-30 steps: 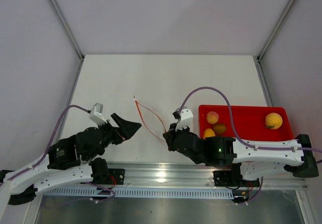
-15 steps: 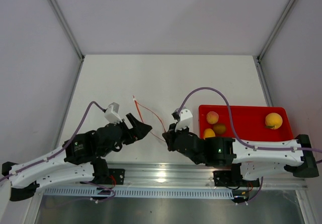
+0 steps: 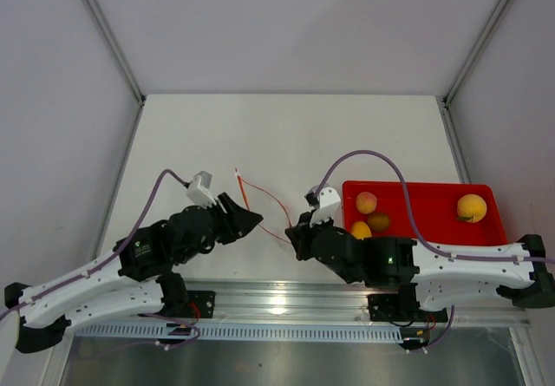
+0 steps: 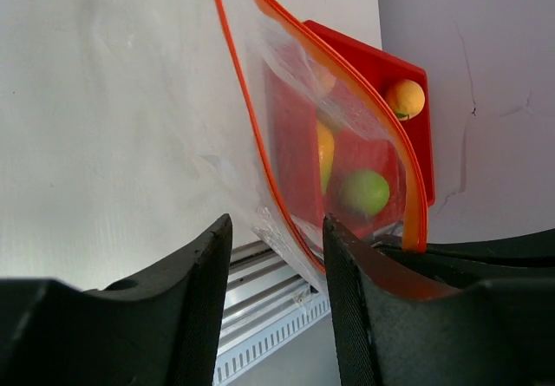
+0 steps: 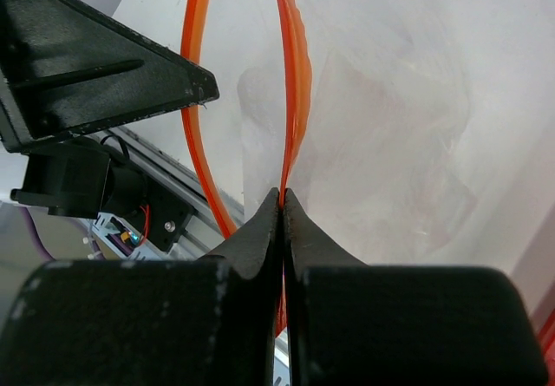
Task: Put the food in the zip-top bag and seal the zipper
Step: Open the zipper of the food storage bag.
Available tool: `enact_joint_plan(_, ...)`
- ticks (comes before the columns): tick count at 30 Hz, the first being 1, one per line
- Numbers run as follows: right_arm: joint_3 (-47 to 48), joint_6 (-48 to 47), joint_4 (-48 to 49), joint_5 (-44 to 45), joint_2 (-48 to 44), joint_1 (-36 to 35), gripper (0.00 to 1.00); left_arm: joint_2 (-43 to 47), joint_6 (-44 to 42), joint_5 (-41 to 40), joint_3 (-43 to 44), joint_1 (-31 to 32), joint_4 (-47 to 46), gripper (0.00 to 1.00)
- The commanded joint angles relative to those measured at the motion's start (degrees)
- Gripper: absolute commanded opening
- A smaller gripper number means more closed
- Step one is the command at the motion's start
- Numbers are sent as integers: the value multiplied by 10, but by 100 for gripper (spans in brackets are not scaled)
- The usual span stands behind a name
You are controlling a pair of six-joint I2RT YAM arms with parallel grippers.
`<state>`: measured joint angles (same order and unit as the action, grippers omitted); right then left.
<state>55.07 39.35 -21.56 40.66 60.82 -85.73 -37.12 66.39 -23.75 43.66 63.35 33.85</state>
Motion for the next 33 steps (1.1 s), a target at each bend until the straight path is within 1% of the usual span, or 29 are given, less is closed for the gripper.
enact_joint_plan(1, 0, -9, 13, 8, -18, 1, 0, -8, -38, 41, 6, -12, -45, 48)
enact_joint_plan(3, -1, -9, 11, 6, -19, 1, 0, -12, -52, 58, 1, -17, -59, 43)
enact_joint_plan(4, -4, -9, 13, 5, -21, 1, 0, -16, -54, 62, 2, -20, -64, 37)
enact_joint_plan(6, -6, -11, 13, 3, -25, 2, 0, -20, -65, 76, 4, -25, -74, 34)
enact_joint_plan(7, -8, -12, 13, 1, -26, 2, 0, -26, -70, 80, 5, -27, -76, 30)
enact_joint_plan(8, -8, -13, 13, 0, -28, 2, 0, -29, -79, 85, 6, -29, -77, 22)
enact_joint_plan(9, -9, -14, 13, -1, -29, 2, 0, -32, -85, 92, 15, -35, -75, 17)
enact_joint_plan(10, -10, -15, 13, -5, -33, 4, 0, -37, -92, 95, 20, -38, -70, 7)
enact_joint_plan(11, -15, -10, 13, -10, -35, 11, 0, -39, -109, 95, 27, -40, -54, 1)
enact_joint_plan(14, -27, 5, 20, -56, -50, 34, 0, -51, -153, 83, 80, -41, -20, 0)
enact_joint_plan(16, -34, 13, 32, -95, -58, 69, 0, -62, -173, 78, 126, -41, 23, 1)
enact_joint_plan(17, -37, 19, 36, -133, -66, 79, 0, -73, -195, 80, 136, -42, 36, 1)
enact_joint_plan(18, -40, 29, 41, -152, -68, 98, 0, -80, -206, 83, 150, -42, 47, 1)
enact_joint_plan(19, -42, 33, 52, -170, -72, 105, 0, -86, -216, 90, 184, -42, 73, 1)
enact_joint_plan(23, -44, 57, 77, -274, -82, 146, 0, -124, -263, 113, 244, -42, 131, 1)
enact_joint_plan(25, -51, 83, 84, -301, -83, 173, 0, -156, -282, 128, 268, -42, 150, 1)
enact_joint_plan(28, -66, 109, 94, -342, -80, 209, 0, -201, -293, 155, 267, -42, 152, 1)
enact_joint_plan(31, -86, 109, 83, -338, -73, 224, 0, -225, -290, 185, 229, -46, 113, 1)
enact_joint_plan(32, -91, 107, 77, -337, -70, 228, 0, -231, -289, 200, 198, -52, 74, 1)
enact_joint_plan(33, -96, 105, 74, -337, -67, 232, 0, -235, -289, 222, 188, -55, 61, 1)
